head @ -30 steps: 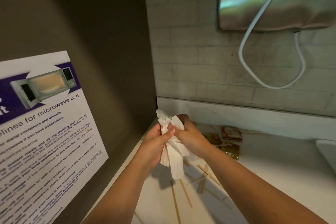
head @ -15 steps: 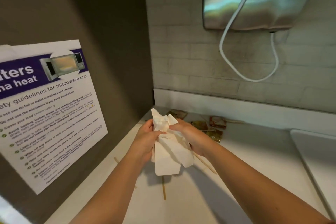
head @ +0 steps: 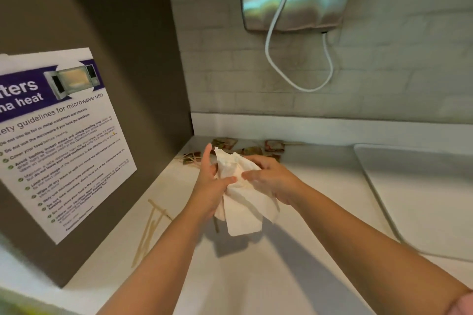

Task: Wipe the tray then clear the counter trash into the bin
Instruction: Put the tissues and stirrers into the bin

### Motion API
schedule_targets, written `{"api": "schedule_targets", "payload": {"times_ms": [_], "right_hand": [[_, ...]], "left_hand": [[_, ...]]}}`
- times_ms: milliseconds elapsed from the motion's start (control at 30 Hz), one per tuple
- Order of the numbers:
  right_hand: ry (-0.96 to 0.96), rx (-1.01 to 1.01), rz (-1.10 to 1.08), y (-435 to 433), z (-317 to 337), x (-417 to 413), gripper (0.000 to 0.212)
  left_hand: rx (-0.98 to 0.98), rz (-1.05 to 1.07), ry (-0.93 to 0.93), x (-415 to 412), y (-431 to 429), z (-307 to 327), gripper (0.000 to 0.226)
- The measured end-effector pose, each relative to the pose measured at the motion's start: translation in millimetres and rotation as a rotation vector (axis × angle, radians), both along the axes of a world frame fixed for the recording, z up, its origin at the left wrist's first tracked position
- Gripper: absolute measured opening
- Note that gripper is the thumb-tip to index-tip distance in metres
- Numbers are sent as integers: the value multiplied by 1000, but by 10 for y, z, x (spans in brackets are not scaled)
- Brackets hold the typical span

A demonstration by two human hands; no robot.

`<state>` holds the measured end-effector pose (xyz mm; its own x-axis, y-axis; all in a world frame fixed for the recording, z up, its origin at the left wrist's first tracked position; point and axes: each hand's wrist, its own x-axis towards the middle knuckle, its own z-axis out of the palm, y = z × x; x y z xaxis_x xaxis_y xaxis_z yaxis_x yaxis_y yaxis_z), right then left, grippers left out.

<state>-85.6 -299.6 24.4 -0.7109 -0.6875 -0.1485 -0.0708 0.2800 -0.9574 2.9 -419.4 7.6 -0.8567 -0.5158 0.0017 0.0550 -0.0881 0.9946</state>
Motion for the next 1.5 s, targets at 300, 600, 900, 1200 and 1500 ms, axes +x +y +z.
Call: {"api": "schedule_targets", "payload": {"times_ms": [300, 600, 900, 1200, 1500], "right_hand": [[-55, -68, -156, 591, -157, 751, 39], [-42, 7, -289, 1482, -239, 1217, 38], [-211, 233, -131, 2822, -427, 1460, 41], [-467, 397, -12, 4166, -962, 1713, 53], [-366, 519, -284, 4858, -1860, 1745, 21]], "left_hand": [[-253, -178, -62, 687, 524, 5, 41], [-258, -340, -149, 937, 1233, -96, 32], [-481, -774, -232, 1066, 2345, -257, 26], [-825, -1121, -322, 1102, 3603, -646, 29], [-697, -1051, -479, 1149, 4405, -1659, 42]]}}
